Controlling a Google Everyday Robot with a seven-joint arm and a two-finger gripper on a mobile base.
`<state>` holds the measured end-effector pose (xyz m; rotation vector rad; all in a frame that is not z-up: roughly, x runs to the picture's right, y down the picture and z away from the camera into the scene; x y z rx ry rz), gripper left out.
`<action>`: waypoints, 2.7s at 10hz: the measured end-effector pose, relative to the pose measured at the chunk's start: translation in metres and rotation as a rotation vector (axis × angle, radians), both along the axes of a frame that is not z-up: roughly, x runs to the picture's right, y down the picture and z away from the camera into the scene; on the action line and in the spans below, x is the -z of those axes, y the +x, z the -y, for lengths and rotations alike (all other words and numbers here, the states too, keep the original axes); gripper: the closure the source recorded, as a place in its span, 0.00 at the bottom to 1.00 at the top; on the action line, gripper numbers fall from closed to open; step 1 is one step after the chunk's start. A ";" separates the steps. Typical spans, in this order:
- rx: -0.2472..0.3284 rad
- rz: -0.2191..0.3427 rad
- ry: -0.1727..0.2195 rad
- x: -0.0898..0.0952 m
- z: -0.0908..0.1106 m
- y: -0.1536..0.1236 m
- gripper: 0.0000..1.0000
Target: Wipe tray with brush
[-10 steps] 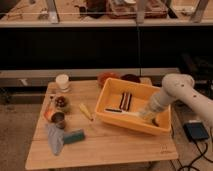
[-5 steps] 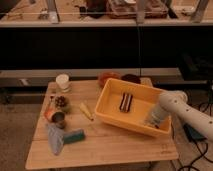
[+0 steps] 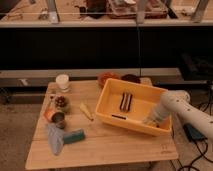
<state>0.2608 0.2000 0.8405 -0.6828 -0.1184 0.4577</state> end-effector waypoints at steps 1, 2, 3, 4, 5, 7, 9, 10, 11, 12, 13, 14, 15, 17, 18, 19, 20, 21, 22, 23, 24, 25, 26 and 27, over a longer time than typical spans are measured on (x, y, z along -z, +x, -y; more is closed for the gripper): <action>0.000 0.000 -0.001 0.000 0.000 0.000 0.90; 0.000 0.000 -0.001 0.000 0.000 0.000 0.90; 0.000 0.000 -0.002 0.000 -0.001 0.000 0.90; 0.001 0.000 -0.002 0.000 -0.001 0.000 0.90; 0.001 0.000 -0.003 0.000 -0.001 0.000 0.90; 0.000 -0.001 -0.003 0.000 -0.001 0.001 0.90; 0.004 -0.006 -0.009 0.004 -0.001 0.004 0.90; 0.005 -0.010 -0.012 0.010 0.002 0.007 0.90; 0.000 -0.010 -0.012 0.012 0.003 0.007 0.90; 0.000 -0.006 -0.010 0.011 0.004 0.004 0.90; -0.001 -0.005 -0.007 0.010 0.005 0.003 0.90; -0.010 -0.014 0.000 0.009 0.009 0.005 0.90; -0.019 -0.025 0.007 0.005 0.015 0.009 0.90; -0.016 -0.032 0.035 -0.006 0.035 0.005 0.90; -0.017 -0.034 0.043 -0.011 0.042 0.005 0.90; -0.018 -0.034 0.048 -0.017 0.047 0.006 0.90; -0.024 -0.031 0.050 -0.027 0.052 0.006 0.90; -0.029 -0.017 0.057 -0.041 0.057 -0.001 0.90; -0.034 -0.010 0.063 -0.044 0.061 -0.004 0.90; -0.037 0.001 0.073 -0.046 0.066 -0.010 0.90; -0.039 0.013 0.083 -0.045 0.071 -0.017 0.90; -0.035 0.034 0.097 -0.041 0.077 -0.027 0.90; -0.029 0.046 0.103 -0.036 0.077 -0.032 0.90; -0.015 0.069 0.115 -0.024 0.077 -0.041 0.90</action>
